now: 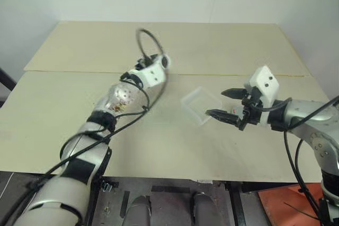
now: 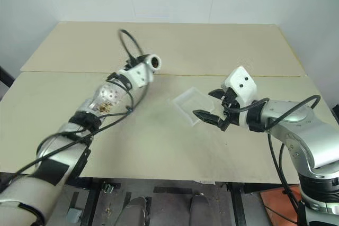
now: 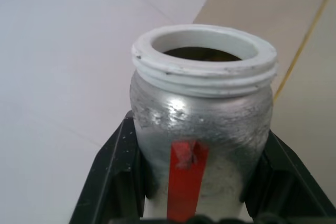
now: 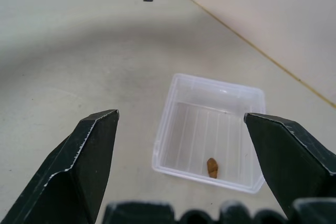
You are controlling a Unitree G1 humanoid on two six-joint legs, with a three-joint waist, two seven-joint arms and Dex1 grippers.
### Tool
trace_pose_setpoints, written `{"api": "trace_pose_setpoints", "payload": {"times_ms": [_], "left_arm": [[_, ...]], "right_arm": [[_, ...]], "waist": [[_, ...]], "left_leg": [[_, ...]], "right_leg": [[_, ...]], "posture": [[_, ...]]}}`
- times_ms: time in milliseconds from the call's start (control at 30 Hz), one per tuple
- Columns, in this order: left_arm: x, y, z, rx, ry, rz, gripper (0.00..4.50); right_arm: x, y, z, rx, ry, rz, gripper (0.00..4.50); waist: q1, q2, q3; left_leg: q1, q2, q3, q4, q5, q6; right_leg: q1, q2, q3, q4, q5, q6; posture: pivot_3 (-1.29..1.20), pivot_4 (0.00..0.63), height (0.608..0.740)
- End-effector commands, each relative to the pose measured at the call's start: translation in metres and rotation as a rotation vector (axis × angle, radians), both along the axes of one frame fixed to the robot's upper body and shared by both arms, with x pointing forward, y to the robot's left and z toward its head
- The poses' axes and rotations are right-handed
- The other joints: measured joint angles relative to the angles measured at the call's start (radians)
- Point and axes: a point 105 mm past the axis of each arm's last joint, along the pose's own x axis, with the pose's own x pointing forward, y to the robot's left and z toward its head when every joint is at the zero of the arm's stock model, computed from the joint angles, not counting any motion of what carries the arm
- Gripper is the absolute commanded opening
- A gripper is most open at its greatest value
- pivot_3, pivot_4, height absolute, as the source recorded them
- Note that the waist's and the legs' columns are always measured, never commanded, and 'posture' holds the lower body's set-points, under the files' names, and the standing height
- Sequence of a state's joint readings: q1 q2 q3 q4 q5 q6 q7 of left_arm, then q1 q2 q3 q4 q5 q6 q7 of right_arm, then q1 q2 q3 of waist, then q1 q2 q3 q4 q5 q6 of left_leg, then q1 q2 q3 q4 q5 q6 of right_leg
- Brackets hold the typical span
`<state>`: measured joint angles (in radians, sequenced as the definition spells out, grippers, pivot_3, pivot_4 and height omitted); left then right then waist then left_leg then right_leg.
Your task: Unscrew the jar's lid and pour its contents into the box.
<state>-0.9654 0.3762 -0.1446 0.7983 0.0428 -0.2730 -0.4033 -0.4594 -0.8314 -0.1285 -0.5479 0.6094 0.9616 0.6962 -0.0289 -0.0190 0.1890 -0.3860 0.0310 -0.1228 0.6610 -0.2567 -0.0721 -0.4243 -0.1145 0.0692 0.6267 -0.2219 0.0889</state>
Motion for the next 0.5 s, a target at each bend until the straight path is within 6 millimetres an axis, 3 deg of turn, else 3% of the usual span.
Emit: {"api": "trace_pose_setpoints", "payload": {"times_ms": [33, 233, 500], "left_arm": [[-0.015, 0.026, 0.019, -0.285, 0.133, -0.069, 1.93], [-0.040, 0.051, -0.002, -0.433, 0.268, -0.069, 1.93], [-0.056, 0.041, -0.028, -0.472, 0.248, -0.080, 1.93]], "right_arm": [[0.002, -0.002, 0.015, 0.008, -0.073, 0.000, 4.44], [0.002, -0.002, 0.015, 0.009, -0.073, 0.014, 4.44], [0.002, 0.001, 0.015, 0.005, -0.074, 0.037, 4.44]], "waist": [[-0.012, 0.000, 0.000], [-0.040, 0.000, 0.000], [-0.033, 0.000, 0.000]], "left_leg": [[0.000, 0.000, 0.000, 0.000, 0.000, 0.000], [0.005, 0.000, -0.001, 0.000, -0.003, 0.006], [0.004, 0.000, -0.001, 0.000, -0.003, 0.006]], "right_leg": [[0.000, 0.000, 0.000, 0.000, 0.000, 0.000], [0.003, 0.000, 0.000, 0.003, 0.000, 0.000], [0.003, 0.000, 0.000, 0.001, 0.000, 0.000]], "posture": [[0.00, 0.150, 0.740], [0.00, 0.150, 0.740], [0.00, 0.150, 0.740]]}}
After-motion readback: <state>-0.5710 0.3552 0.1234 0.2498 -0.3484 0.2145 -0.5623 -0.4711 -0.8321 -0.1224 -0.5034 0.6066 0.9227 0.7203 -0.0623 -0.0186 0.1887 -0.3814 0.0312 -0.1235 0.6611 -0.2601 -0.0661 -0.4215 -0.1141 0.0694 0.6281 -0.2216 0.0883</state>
